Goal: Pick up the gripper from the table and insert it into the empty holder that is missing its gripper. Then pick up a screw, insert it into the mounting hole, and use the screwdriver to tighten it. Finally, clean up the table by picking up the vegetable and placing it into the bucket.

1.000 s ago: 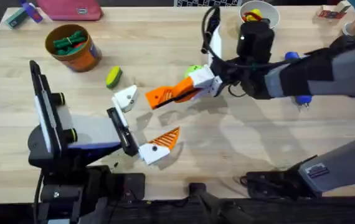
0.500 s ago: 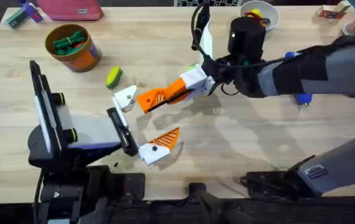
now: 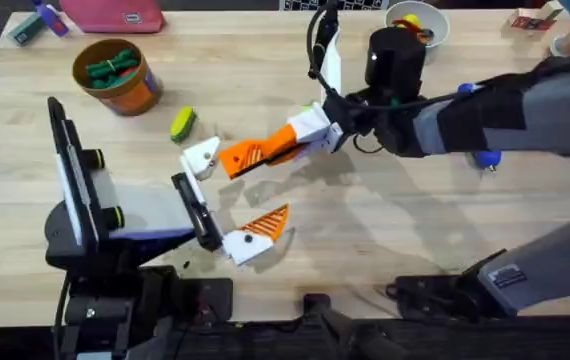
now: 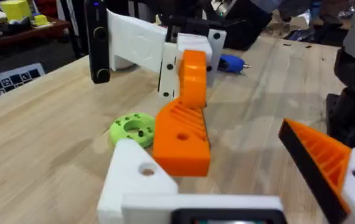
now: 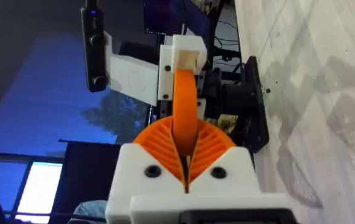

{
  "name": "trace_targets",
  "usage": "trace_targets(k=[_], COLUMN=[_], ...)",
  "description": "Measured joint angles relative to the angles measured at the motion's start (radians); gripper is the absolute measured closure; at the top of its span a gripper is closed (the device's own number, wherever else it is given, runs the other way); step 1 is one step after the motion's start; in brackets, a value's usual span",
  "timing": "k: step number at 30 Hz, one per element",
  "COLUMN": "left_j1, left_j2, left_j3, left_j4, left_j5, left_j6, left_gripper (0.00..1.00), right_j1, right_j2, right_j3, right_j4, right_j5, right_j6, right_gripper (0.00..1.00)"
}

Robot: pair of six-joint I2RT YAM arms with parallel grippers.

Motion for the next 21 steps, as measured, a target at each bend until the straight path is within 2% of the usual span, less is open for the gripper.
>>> trace_targets(k=[21], left_j1=[0.0], left_j2=[0.0], left_j3=[0.0], left_j4=[0.0], left_j5=[0.0], left_j6=[-0.005], left_gripper=[0.015], right_j1=[0.022], right_j2=[0.0], right_j3=[0.0], right_j4=[-0.028], right_j5=[0.053], right_j6=[-0.015], right_gripper=[0.991])
